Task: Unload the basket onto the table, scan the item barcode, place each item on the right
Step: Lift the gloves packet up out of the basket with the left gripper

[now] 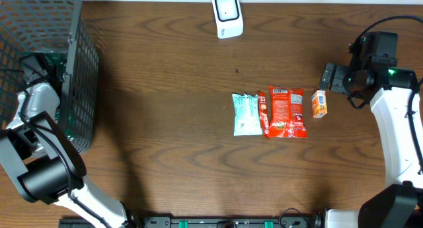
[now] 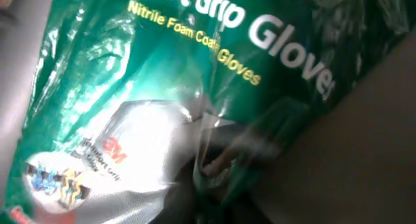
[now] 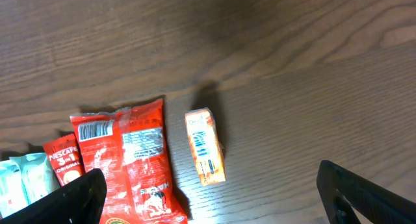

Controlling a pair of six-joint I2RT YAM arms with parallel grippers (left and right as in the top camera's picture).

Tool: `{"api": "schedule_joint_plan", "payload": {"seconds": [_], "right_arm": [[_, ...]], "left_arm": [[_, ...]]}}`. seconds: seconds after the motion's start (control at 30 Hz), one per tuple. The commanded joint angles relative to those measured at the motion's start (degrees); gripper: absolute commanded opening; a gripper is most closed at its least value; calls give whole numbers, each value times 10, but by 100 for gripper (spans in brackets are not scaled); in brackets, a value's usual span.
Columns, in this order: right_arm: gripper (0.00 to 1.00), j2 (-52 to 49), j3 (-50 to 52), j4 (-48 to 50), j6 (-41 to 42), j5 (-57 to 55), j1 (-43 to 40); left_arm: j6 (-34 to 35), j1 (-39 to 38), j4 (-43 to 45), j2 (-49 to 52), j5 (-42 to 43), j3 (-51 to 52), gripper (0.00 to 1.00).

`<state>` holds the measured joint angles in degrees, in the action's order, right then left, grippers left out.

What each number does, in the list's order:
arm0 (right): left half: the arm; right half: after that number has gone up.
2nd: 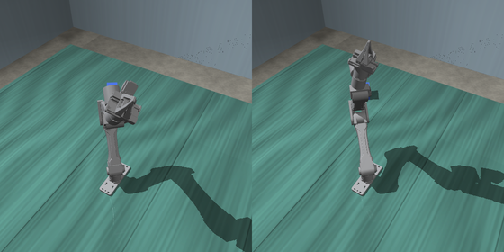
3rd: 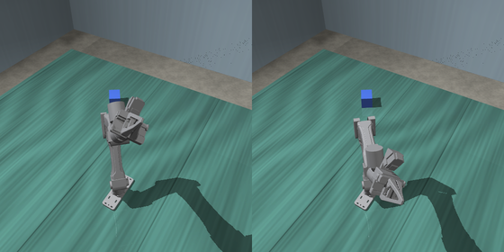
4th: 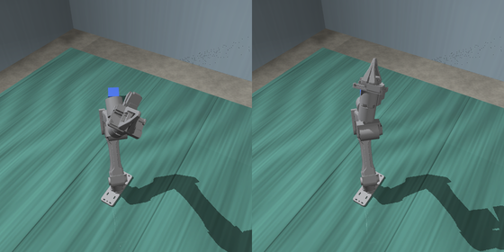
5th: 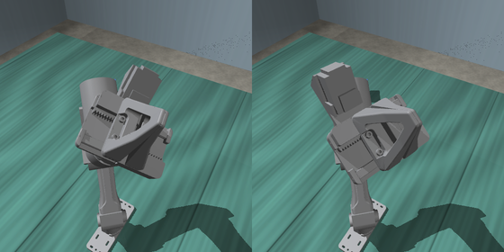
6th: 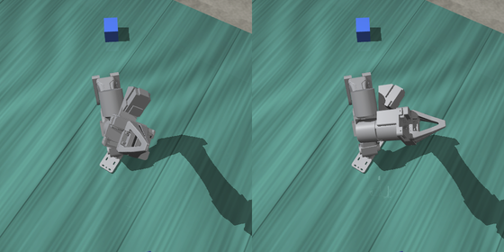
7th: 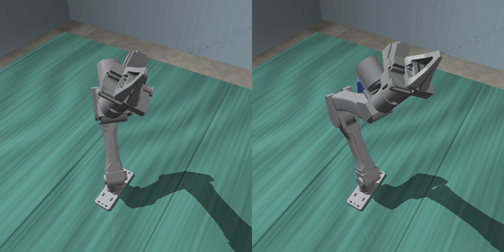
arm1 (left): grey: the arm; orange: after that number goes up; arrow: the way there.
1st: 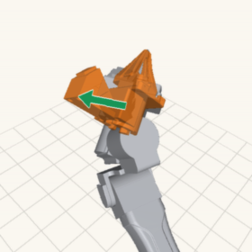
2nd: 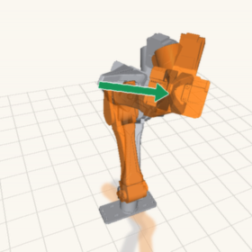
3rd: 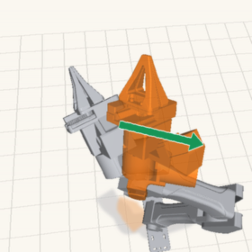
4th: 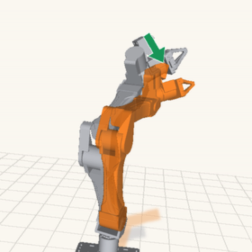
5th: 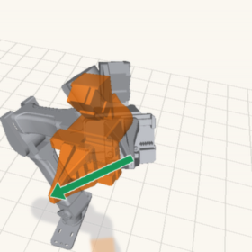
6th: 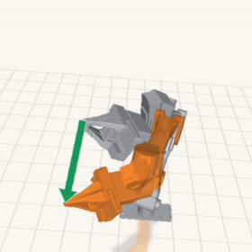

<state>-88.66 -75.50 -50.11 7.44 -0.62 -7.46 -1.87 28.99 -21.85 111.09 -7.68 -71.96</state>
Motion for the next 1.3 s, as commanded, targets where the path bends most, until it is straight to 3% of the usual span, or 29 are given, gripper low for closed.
{"api": "schedule_joint_plan", "payload": {"seconds": [0.0,0.63,1.03,1.27], "right_arm": [[99,2,-7,-1,8,1,-4],[99,2,-7,-1,8,1,-4],[99,2,-7,-1,8,1,-4],[99,2,-7,-1,8,1,-4]], "left_arm": [[2,4,-7,-10,-21,18,7],[118,4,5,-360,-17,16,7],[160,4,31,-619,210,15,7],[213,-20,-13,-665,486,16,7]]}}
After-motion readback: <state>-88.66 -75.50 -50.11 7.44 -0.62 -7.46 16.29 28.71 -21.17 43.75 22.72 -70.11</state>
